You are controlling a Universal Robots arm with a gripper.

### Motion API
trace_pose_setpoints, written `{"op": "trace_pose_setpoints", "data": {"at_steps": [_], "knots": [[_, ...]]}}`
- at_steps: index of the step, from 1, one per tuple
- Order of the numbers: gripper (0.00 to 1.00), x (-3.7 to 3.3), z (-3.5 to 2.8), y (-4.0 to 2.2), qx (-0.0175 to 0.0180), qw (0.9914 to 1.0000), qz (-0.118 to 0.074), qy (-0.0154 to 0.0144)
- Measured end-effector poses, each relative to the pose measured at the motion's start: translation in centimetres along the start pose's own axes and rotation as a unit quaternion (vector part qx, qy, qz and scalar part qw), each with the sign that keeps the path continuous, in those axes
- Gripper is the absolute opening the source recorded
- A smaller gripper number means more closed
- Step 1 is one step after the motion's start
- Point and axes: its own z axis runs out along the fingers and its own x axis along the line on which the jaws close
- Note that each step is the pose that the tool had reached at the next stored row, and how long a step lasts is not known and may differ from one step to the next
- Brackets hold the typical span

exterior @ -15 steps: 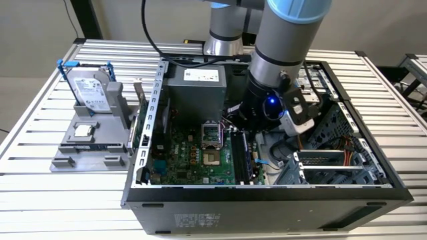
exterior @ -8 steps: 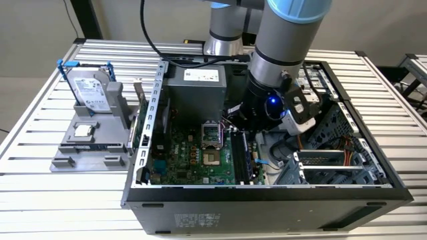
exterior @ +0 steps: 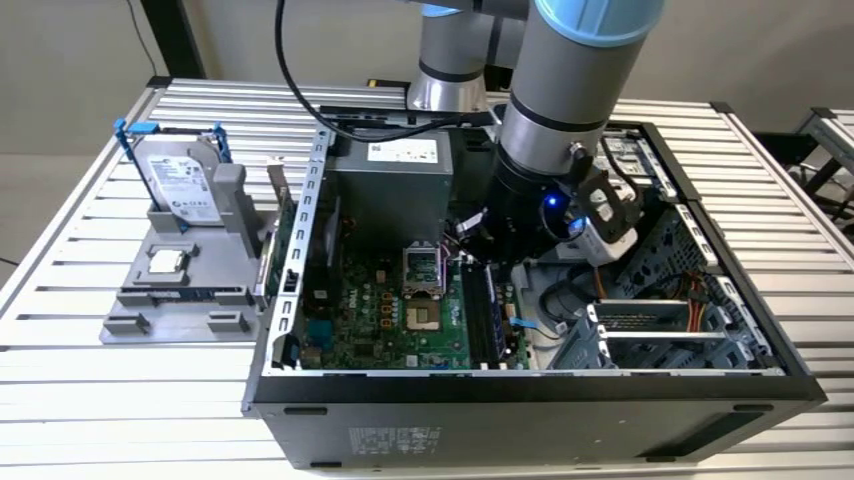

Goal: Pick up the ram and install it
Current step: 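Press down the ram until it locks into place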

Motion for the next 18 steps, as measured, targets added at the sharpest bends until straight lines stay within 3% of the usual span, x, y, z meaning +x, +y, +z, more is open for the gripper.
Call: {"op": "trace_pose_setpoints", "data": {"at_steps": [5, 9, 11, 14, 18], "knots": [[0.0, 0.0, 0.0, 0.0, -0.0001, 0.99911, -0.042, 0.0002], [0.0, 0.0, 0.0, 0.0, -0.0003, 0.99712, -0.076, 0.0002], [0.0, 0.0, 0.0, 0.0, -0.0003, 0.9956, -0.094, 0.0003], [0.0, 0.0, -0.01, 0.0, -0.0004, 0.99265, -0.121, 0.0004], [0.0, 0.0, -0.01, 0.0, -0.0005, 0.98766, -0.157, 0.0005]]}}
